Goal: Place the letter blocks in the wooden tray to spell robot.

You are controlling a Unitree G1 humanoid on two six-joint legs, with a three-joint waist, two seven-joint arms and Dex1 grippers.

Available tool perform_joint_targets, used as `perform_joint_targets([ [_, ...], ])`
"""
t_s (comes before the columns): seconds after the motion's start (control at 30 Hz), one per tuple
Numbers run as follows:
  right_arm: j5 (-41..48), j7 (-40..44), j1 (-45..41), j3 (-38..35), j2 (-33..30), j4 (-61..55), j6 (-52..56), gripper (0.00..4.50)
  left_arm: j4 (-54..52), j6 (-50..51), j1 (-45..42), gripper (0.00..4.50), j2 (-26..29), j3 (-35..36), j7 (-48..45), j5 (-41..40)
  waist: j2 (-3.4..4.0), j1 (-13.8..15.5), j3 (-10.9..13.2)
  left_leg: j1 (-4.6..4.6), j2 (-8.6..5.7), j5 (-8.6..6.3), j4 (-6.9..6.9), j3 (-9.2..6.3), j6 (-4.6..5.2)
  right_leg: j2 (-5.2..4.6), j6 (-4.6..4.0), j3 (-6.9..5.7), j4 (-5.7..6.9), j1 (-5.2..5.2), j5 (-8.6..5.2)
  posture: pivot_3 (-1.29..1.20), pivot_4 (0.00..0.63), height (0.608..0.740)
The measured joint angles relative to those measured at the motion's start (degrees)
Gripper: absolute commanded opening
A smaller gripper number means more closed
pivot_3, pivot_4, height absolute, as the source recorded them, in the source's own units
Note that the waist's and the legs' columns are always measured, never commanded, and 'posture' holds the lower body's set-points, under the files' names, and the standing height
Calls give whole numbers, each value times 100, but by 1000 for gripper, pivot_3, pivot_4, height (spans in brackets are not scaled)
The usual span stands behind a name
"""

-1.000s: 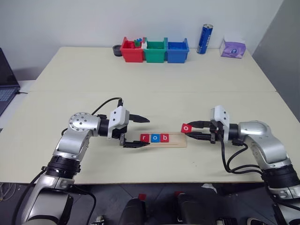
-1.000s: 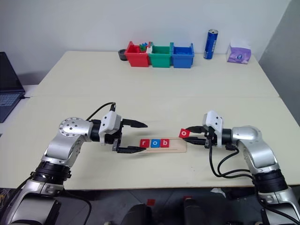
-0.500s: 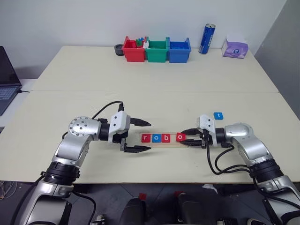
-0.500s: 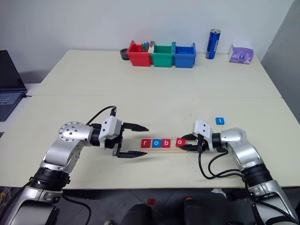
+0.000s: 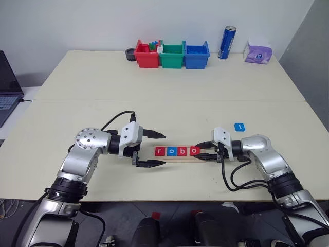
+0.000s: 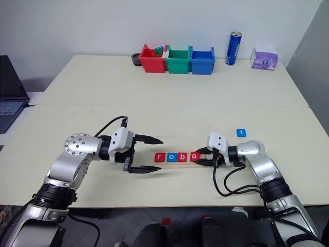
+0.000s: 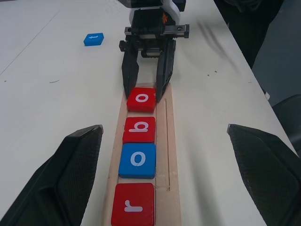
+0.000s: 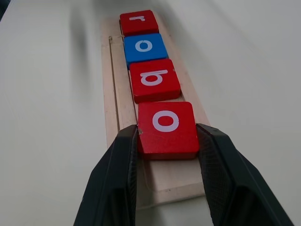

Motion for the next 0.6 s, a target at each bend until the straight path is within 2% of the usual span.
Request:
perform_joint_targets([
  [0.6,-192,7,-40,12,132,72,-269,1442,0,-1,2,4500,3,0,4,2,0,-1,0,0,0,0,0,0,0,0,0,0,1,0,0,0,150,740],
])
